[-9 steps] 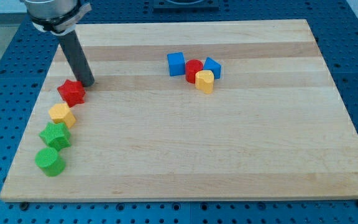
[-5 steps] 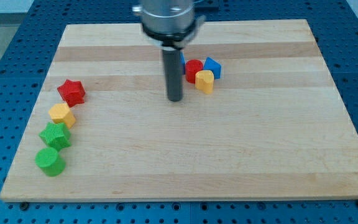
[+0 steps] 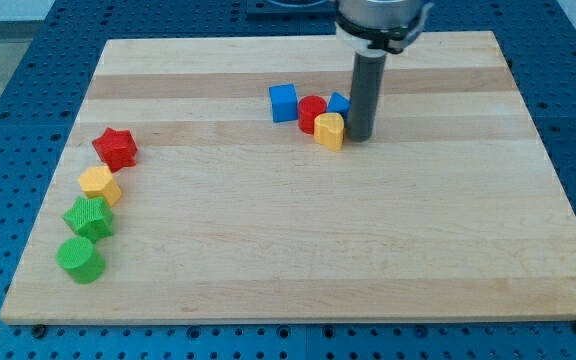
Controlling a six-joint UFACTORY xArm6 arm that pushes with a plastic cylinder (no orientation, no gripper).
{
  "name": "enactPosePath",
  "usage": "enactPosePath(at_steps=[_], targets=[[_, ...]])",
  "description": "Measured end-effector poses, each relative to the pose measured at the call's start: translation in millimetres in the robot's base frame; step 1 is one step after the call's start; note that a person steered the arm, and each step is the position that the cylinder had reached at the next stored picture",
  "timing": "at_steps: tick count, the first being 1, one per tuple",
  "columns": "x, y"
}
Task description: Push the yellow heart to the line of blocks
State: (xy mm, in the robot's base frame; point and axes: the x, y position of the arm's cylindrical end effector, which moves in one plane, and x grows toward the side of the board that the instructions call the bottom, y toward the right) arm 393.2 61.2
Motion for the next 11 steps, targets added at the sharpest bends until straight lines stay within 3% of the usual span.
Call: enactPosePath(at_steps=[2, 7, 11], targets=[[5.0, -66.2], [45.4, -117.5], [25.8, -162.2]])
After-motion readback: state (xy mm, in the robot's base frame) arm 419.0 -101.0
